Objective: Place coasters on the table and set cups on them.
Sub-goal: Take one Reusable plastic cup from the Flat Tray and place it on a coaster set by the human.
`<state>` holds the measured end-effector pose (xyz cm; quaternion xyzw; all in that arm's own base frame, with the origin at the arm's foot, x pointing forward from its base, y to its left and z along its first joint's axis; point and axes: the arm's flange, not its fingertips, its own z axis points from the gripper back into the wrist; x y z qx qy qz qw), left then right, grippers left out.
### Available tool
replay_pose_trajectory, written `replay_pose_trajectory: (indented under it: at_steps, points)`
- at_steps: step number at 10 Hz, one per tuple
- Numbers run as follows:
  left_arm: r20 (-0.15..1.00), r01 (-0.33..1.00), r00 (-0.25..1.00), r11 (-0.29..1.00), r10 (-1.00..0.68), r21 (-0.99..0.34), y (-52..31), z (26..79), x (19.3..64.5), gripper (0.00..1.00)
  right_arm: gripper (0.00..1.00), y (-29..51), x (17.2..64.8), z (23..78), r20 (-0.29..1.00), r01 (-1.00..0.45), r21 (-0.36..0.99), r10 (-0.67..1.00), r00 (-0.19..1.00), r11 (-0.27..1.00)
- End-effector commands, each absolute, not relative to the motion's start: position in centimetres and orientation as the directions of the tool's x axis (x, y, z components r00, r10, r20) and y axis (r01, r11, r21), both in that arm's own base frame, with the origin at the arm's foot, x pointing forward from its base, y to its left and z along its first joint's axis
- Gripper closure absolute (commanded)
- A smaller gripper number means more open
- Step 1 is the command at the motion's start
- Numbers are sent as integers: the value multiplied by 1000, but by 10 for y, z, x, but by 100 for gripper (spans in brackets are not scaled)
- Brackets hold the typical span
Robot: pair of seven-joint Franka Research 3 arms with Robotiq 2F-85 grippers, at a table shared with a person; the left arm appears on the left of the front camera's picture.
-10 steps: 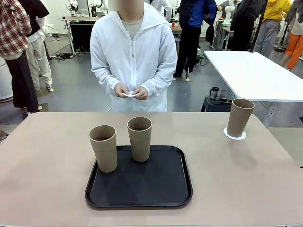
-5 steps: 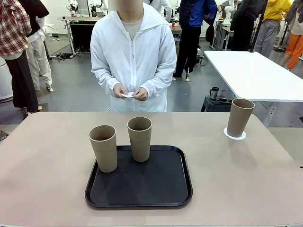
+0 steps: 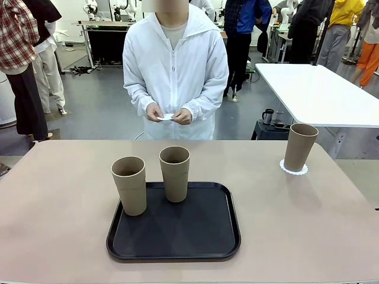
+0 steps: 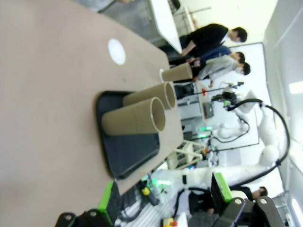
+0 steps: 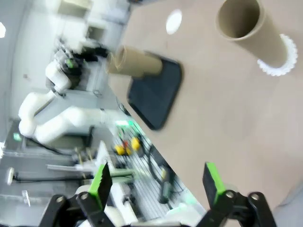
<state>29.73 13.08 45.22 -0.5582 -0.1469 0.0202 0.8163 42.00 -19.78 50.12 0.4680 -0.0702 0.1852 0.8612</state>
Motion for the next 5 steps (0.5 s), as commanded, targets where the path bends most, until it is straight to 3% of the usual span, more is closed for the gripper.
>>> replay_pose_trajectory:
  at_steps: [1, 3, 5]
  points:
    - [230, 146, 952, 363, 201, -920, 132, 452, 296, 0, 0, -144, 436, 550, 355, -590, 567, 476, 805, 574]
    - [230, 146, 952, 363, 201, -920, 132, 452, 296, 0, 0, -80, 455, 579, 320, -739, 407, 674, 666, 537]
    - [230, 146, 952, 363, 201, -920, 132, 452, 296, 0, 0, -17, 477, 567, 210, -817, 320, 805, 555, 480]
